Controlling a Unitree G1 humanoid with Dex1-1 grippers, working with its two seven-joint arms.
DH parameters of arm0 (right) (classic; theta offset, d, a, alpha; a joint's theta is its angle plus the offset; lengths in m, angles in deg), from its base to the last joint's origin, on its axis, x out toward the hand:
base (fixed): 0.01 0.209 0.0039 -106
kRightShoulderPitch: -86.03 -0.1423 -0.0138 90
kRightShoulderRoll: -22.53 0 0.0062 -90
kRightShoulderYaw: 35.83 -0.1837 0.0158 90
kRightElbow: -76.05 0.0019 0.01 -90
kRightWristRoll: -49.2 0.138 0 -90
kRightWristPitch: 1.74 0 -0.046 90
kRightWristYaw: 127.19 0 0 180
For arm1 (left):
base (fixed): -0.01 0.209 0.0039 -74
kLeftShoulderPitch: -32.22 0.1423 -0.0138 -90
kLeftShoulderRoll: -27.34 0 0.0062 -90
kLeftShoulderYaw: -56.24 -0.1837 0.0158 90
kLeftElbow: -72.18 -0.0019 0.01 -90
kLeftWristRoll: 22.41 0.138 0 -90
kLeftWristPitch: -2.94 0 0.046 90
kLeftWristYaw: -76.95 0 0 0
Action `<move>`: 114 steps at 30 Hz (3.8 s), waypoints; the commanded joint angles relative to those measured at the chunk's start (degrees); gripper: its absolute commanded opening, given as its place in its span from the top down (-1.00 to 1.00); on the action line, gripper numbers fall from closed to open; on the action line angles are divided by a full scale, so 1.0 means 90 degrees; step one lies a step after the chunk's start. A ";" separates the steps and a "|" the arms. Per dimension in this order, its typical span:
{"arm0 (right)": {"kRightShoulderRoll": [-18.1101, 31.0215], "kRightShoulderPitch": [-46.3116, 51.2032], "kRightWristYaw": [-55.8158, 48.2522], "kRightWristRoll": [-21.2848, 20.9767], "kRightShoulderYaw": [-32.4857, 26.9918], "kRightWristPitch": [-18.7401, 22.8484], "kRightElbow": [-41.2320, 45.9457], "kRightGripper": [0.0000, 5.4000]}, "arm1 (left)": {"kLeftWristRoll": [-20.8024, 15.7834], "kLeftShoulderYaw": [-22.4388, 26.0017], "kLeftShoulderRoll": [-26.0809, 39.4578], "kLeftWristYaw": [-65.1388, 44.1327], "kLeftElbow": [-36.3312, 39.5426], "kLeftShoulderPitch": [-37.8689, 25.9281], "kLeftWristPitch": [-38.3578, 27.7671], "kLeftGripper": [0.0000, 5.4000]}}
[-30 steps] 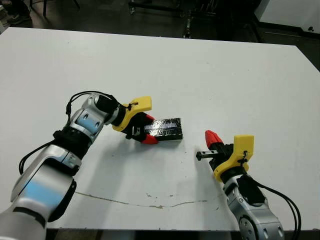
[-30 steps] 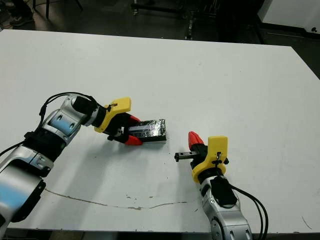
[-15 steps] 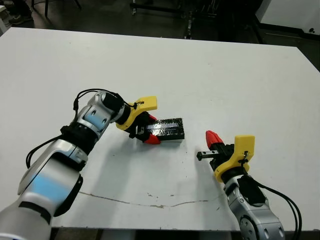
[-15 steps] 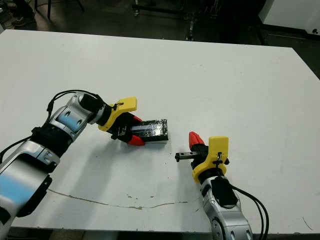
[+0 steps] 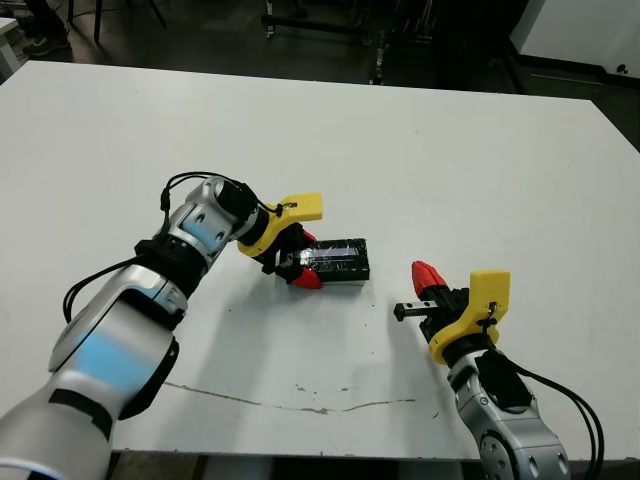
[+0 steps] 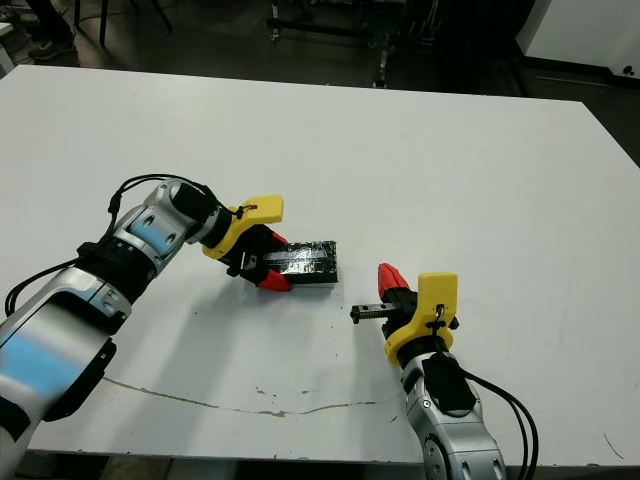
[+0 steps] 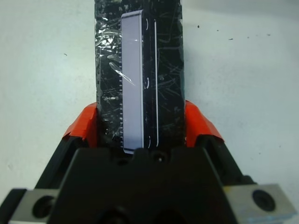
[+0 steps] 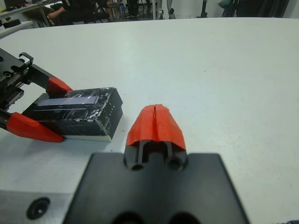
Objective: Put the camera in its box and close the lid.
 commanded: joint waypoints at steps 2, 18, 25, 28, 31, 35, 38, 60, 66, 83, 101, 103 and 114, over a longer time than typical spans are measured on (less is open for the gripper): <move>0.0062 0.0056 0.0015 -0.0005 -0.0025 0.0000 0.0032 1.00 | 0.0678 -0.0577 -0.0403 0.0550 0.0056 0.0523 0.0122 -0.17; 0.0047 0.0121 0.0027 -0.0011 -0.0017 -0.0043 0.0026 1.00 | 0.0707 -0.0263 -0.0342 0.1690 0.1282 0.1447 0.1532 -0.17; 0.0027 0.0155 0.0012 0.0042 -0.0030 -0.0023 0.0058 1.00 | 0.0566 -0.0191 -0.0299 0.1465 0.1171 0.1508 0.1541 -0.17; 0.0037 0.0159 0.0018 0.0052 -0.0031 0.0014 0.0077 1.00 | 0.0606 -0.0264 -0.0122 0.1291 0.0967 0.1546 0.0383 -0.17; 0.0049 0.0157 0.0032 0.0038 -0.0022 0.0027 0.0087 1.00 | 0.0605 -0.0216 -0.0129 0.1337 0.0708 0.1513 0.0185 -0.17; 0.0087 0.0160 -0.0017 0.0051 -0.0034 -0.0009 0.0066 1.00 | 0.0627 -0.0198 -0.0364 0.1548 0.0784 0.1387 0.1703 -0.24; 0.0069 0.0164 -0.0001 0.0066 -0.0036 0.0011 0.0070 1.00 | 0.1144 -0.0698 -0.0141 0.1754 0.1106 0.1440 0.0886 -0.41; 0.0067 0.0184 -0.0005 0.0063 -0.0023 0.0031 0.0077 1.00 | 0.1312 -0.0882 0.0054 0.2017 0.1209 0.1513 0.0053 -1.00; 0.0057 0.0198 0.0021 0.0028 0.0007 0.0017 0.0089 1.00 | 0.0989 -0.0595 0.0188 0.1710 0.1276 0.1530 0.0205 -1.00; 0.0051 0.0181 -0.0003 0.0053 0.0041 0.0004 0.0056 1.00 | 0.0678 -0.0079 0.2051 0.1081 0.2760 0.2357 0.0348 -1.00; 0.0016 0.0175 -0.0013 0.0074 0.0051 -0.0045 0.0001 1.00 | -0.0287 0.1227 0.3275 0.0850 0.3457 0.2859 0.1379 -1.00; 0.0012 0.0174 0.0017 0.0043 0.0068 -0.0025 0.0019 1.00 | -0.0546 0.1576 0.3356 0.0919 0.3738 0.2863 0.1667 -1.00; -0.0038 0.0145 -0.0013 0.0102 0.0058 -0.0027 -0.0020 1.00 | -0.2126 0.3738 0.2117 0.2998 0.5977 0.2888 0.3556 -0.73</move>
